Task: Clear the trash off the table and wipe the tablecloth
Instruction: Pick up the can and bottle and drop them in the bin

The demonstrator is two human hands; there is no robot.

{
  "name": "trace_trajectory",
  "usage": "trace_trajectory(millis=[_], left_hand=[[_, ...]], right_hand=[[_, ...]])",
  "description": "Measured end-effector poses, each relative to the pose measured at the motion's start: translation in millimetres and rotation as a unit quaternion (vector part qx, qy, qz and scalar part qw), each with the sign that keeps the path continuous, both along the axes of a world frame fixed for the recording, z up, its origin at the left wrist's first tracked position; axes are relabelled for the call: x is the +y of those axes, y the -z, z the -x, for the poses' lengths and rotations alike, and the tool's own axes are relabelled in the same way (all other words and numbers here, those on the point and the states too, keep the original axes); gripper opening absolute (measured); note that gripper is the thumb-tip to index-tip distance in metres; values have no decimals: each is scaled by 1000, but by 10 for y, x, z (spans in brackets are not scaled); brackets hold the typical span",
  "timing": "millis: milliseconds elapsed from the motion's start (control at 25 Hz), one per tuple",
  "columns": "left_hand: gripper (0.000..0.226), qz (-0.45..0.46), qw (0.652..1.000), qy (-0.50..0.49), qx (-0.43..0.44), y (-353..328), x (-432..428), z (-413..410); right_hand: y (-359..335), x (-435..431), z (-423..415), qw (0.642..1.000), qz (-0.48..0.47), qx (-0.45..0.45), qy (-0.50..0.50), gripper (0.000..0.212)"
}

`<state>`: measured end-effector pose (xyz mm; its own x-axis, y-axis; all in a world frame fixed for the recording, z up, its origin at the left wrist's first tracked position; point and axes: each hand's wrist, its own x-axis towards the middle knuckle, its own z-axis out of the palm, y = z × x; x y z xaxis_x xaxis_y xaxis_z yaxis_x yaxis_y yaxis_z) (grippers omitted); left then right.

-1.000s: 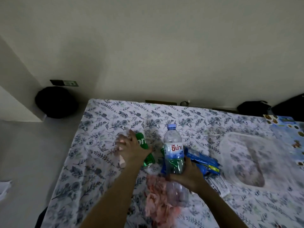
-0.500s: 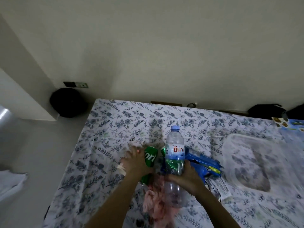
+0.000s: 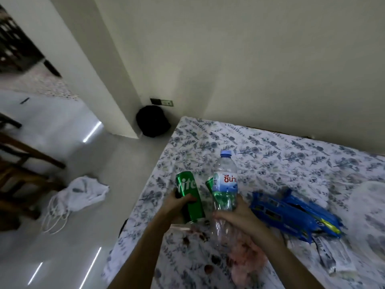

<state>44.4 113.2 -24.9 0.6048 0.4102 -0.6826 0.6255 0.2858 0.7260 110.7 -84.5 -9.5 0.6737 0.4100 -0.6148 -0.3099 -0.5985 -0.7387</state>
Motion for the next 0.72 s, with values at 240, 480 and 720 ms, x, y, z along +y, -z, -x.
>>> trace_trajectory(millis=[240, 480, 720], left_hand=[[62, 89, 993, -58, -58, -144, 457, 496], [53, 100, 985, -79, -113, -150, 1597, 1019], [66, 118, 985, -58, -115, 58, 2870, 1797]], right_hand=[[-114, 651, 299, 998, -27, 5, -53, 69], [-76, 1799, 884, 998, -6, -2, -62, 84], [11, 3153, 1550, 995, 36, 45, -83, 89]])
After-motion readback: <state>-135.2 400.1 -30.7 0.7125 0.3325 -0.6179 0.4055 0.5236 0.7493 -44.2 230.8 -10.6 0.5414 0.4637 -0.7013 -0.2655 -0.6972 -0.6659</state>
